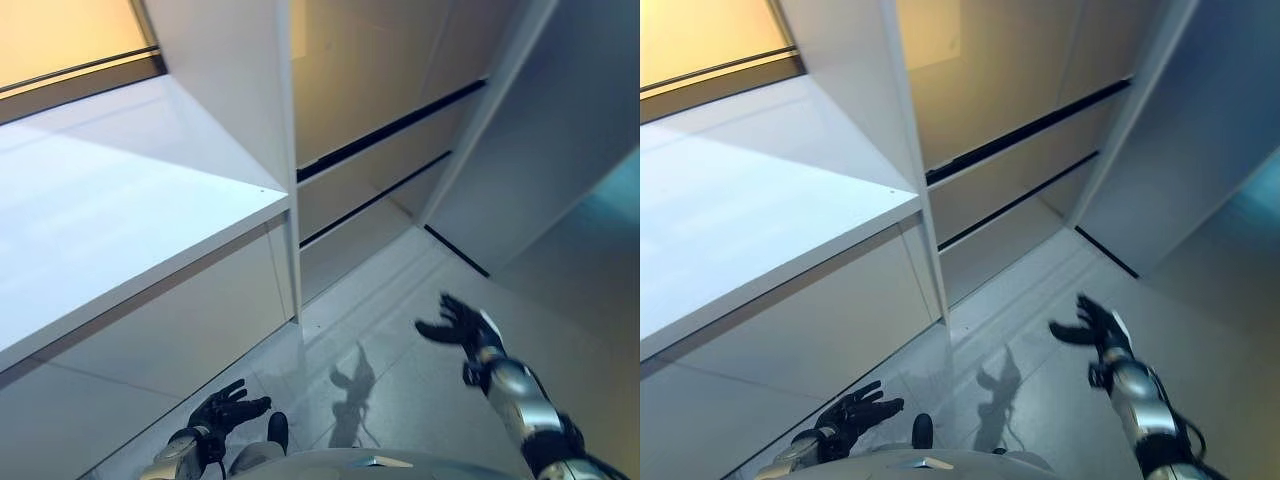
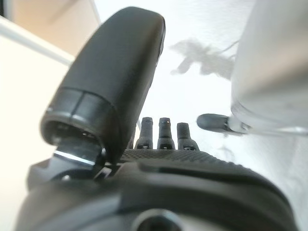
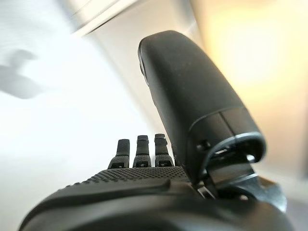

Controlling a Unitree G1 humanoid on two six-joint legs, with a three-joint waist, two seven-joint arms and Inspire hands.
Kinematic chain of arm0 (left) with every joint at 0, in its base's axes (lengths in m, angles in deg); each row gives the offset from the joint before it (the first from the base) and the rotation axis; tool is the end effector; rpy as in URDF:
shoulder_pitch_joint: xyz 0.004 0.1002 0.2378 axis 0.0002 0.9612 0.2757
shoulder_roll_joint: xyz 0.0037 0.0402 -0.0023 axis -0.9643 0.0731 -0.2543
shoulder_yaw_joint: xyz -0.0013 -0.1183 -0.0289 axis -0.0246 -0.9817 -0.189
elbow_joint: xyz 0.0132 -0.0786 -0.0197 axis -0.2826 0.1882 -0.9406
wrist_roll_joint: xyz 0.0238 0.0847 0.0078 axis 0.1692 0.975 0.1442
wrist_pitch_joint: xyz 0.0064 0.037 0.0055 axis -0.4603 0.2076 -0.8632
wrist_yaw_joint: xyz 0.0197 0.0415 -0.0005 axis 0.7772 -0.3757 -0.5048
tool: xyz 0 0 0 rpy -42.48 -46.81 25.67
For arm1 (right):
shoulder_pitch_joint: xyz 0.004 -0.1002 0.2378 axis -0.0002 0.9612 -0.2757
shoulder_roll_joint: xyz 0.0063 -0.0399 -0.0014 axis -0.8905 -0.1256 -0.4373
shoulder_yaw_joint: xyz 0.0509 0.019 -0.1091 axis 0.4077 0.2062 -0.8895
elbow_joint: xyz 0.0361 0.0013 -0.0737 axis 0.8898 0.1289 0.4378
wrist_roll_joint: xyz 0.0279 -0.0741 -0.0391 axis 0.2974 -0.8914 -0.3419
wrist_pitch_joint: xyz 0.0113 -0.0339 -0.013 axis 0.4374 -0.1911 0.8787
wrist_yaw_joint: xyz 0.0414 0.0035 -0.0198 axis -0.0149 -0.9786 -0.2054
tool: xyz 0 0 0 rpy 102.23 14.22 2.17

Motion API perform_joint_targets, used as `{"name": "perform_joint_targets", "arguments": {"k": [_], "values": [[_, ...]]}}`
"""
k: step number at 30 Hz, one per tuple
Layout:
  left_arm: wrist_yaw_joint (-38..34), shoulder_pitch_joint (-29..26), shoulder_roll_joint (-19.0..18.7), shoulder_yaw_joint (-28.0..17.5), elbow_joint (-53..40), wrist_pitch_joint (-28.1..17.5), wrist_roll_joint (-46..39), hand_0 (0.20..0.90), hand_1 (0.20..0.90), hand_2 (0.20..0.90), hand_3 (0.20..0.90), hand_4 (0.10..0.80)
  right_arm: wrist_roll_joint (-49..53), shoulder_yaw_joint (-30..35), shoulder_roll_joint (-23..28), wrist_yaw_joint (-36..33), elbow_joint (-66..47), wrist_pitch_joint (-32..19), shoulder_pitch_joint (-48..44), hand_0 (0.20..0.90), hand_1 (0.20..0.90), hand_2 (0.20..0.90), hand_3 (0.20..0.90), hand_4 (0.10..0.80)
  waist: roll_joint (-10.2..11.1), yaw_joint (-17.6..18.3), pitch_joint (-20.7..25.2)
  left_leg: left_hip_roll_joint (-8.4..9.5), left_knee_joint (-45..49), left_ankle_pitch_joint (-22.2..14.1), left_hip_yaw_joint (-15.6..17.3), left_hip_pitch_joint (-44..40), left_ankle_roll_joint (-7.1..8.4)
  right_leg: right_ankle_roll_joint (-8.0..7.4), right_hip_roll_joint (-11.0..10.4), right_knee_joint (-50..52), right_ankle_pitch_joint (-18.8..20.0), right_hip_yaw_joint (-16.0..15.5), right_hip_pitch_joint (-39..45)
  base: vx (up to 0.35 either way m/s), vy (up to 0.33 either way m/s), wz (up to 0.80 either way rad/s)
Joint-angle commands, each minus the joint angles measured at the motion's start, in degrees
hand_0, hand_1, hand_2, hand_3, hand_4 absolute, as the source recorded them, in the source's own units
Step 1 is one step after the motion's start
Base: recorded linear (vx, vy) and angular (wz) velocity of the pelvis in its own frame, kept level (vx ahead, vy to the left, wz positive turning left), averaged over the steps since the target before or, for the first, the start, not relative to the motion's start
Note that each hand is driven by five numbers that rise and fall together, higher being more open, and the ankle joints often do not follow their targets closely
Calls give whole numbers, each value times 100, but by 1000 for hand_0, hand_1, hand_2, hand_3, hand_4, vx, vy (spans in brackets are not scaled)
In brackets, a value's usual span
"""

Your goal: Put drinks into fridge and close the fridge

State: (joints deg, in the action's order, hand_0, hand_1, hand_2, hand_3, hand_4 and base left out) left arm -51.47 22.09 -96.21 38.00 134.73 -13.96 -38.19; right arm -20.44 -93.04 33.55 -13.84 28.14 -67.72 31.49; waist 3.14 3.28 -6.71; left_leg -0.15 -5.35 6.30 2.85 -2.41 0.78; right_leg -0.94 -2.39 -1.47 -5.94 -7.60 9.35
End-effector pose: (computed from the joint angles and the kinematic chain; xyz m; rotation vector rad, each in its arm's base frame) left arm 0.0681 0.2396 -0.1087 -0.1884 1.0699 0.1817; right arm 0.1129 -0.2715 -0.0737 -0.0705 0.8105 -0.2847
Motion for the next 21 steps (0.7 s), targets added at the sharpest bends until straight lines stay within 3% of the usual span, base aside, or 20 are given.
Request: {"name": "perform_joint_targets", "arguments": {"k": [1,5,8,11,21], "values": [[318,-185,-50,-129,526,-197,176,900,900,900,900,800,-648,-24,-167,207,375,-809,7,900,900,900,900,800,-115,14,263,19,84,-870,453,-303,-132,-312,13,-95,609,27,-574,-8,0,-19],[435,-290,-5,-145,1052,-529,229,900,900,900,900,800,-1240,-84,-416,739,1966,-805,169,900,900,900,900,800,-152,63,206,30,119,-905,459,-291,-159,-311,29,-68,584,93,-598,-26,6,-22],[573,-435,51,-79,1352,-679,230,900,900,900,900,800,-1831,-278,-545,916,2956,-292,86,900,900,900,900,800,-177,5,161,55,155,-930,419,-287,-182,-301,28,-78,574,93,-576,-14,10,-13],[675,-476,148,28,1509,-807,397,900,900,900,900,800,-1867,-480,-612,1317,3239,267,-91,900,900,900,900,800,-201,-96,156,91,161,-958,297,-336,-191,-300,25,-111,552,55,-490,23,-7,0],[359,-565,246,161,1573,-693,342,900,900,900,900,800,-1943,-780,-690,1153,3173,511,-160,900,900,900,900,800,-222,-110,192,93,151,-985,242,-359,-161,-327,45,-105,491,31,-465,0,0,0]]}}
